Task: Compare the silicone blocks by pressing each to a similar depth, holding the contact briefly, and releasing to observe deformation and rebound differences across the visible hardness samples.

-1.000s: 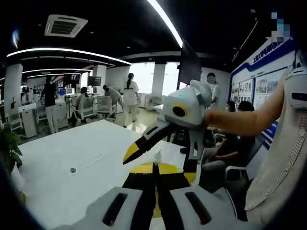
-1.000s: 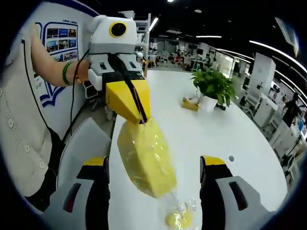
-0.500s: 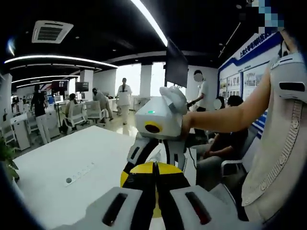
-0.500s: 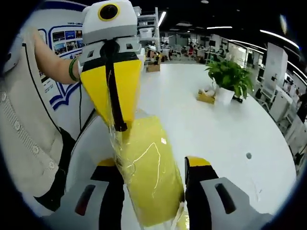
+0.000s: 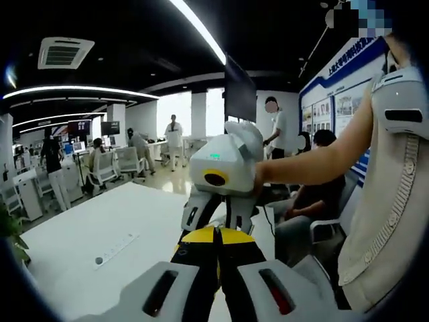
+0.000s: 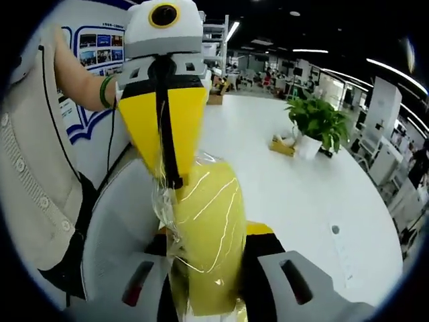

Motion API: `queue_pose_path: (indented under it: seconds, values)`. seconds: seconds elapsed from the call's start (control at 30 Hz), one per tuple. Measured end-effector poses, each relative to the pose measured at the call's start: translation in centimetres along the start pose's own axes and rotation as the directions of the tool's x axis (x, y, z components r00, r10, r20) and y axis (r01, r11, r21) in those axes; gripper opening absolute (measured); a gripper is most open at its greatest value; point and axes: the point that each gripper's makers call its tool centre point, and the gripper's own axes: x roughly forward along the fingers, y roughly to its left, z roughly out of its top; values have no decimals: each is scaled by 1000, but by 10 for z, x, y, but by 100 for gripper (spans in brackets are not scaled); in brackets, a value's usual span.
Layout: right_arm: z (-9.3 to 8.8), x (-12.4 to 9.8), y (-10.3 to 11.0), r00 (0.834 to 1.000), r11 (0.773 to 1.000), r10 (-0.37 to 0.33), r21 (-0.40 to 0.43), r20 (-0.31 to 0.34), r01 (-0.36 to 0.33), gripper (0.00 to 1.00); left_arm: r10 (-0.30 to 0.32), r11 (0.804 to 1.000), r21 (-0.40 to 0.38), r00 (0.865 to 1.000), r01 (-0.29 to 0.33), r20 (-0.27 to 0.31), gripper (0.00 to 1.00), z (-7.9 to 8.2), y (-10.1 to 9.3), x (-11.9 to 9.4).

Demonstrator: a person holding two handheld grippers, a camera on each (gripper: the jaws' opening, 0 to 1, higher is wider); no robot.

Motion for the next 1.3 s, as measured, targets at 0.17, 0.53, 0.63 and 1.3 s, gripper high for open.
queue_pose_path:
  seconds: [0.17, 0.53, 0.63, 1.3]
  values:
    - [-1, -3, 9, 999, 999, 9, 33, -33, -7, 12, -2, 1000, 12, 1000, 2, -2, 0, 2, -5, -1]
    - [0, -10, 13, 998, 999, -33, -29, -60, 32, 6, -2, 999, 42, 1000, 3, -15, 0, 6, -15, -1]
    - [-1, -11, 18, 997, 1000, -25, -16, -66, 24, 5, 1, 999, 52, 1000, 0, -20, 0, 7, -17, -2]
    - [-4, -17, 23, 997, 999, -29, -20, -78, 28, 6, 10, 998, 68, 999, -7, -41, 0, 8, -22, -1]
